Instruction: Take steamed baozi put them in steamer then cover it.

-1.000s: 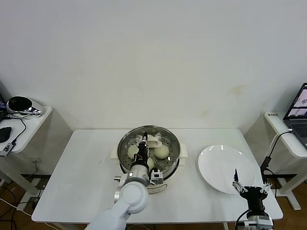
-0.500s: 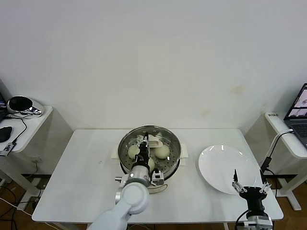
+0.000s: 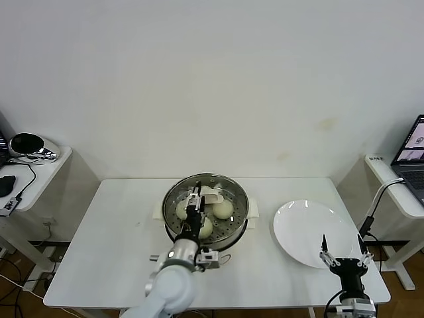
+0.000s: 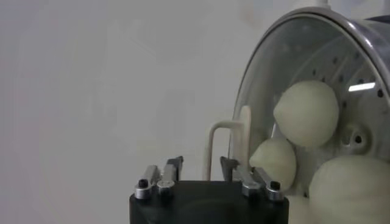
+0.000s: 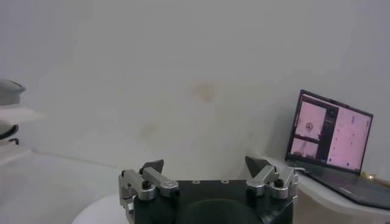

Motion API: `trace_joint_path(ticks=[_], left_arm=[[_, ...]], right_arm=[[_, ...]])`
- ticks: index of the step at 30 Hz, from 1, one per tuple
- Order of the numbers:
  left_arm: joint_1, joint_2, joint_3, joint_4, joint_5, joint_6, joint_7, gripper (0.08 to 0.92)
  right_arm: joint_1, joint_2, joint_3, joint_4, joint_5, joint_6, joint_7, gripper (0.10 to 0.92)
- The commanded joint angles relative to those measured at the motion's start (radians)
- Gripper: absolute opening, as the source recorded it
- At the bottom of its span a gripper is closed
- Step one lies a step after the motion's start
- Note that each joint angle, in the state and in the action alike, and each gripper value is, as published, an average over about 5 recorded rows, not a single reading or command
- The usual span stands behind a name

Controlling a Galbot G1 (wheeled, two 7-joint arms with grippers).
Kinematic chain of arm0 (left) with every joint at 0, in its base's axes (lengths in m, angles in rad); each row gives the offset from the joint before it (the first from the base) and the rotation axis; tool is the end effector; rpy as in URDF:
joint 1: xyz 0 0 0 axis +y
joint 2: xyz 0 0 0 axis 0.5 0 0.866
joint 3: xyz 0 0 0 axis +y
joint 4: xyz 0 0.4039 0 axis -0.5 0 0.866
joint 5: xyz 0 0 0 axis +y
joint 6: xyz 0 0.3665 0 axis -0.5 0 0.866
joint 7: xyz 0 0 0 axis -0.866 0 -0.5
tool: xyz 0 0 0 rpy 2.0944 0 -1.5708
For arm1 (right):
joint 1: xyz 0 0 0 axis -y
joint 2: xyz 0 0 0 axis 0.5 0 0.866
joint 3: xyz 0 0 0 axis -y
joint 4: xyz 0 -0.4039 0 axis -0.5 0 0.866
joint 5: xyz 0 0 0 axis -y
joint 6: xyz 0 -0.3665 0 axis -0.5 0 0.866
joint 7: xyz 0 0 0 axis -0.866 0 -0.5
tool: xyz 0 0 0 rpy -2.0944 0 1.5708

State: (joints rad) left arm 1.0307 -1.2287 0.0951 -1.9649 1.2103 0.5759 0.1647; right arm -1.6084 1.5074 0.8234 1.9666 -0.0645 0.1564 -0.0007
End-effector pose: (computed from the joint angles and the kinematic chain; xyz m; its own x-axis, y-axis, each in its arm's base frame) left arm 0.2808 -0.0966 -0.3092 -0.9883 0.1483 0.0354 0.0586 0.1550 0.9862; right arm 0.1374 -0.1163 -0.3885 -0.9780 0.2075 -0.0212 0.2055 0.9405 -0.2705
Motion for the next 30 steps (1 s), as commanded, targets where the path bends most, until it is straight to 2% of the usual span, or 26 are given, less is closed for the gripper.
trace_joint_path(ticks=[1,3,5,7,9,13,18,24,30], left_arm=[[0.345,0.110,-0.219,-0.306,-0.434,-0.110,-0.199,0.662],[0.437,0.103,-0.312,-0.318,-0.617,-0.210,-0.289,0.723],[0.519,0.067,-0.429,-0.285,-0.846,-0.402,-0.378,0.769],[0.578,0.023,-0.546,-0.234,-1.043,-0.588,-0.420,0.806],[0.639,-0.005,-0.639,-0.198,-1.216,-0.689,-0.435,0.818],[0.771,-0.010,-0.728,-0.201,-1.451,-0.685,-0.429,0.822],[0.891,-0.007,-0.747,-0.196,-1.523,-0.708,-0.395,0.823],[0.934,-0.041,-0.731,-0.160,-1.548,-0.717,-0.359,0.823],[0.926,-0.052,-0.738,-0.121,-1.541,-0.746,-0.322,0.823]], right_arm=[[0.002,-0.003,-0.012,-0.009,-0.003,0.001,-0.002,0.823],[0.001,-0.007,-0.019,-0.013,-0.003,0.006,-0.006,0.823],[-0.003,-0.014,-0.028,-0.016,0.003,0.012,-0.014,0.823],[-0.008,-0.025,-0.038,-0.018,0.016,0.018,-0.024,0.823],[-0.015,-0.044,-0.049,-0.021,0.037,0.024,-0.034,0.823],[-0.038,-0.090,-0.071,-0.027,0.087,0.029,-0.059,0.823],[-0.087,-0.141,-0.110,-0.026,0.162,0.019,-0.103,0.823],[-0.125,-0.155,-0.136,-0.038,0.213,0.006,-0.138,0.823],[-0.146,-0.155,-0.156,-0.039,0.225,0.008,-0.154,0.823]])
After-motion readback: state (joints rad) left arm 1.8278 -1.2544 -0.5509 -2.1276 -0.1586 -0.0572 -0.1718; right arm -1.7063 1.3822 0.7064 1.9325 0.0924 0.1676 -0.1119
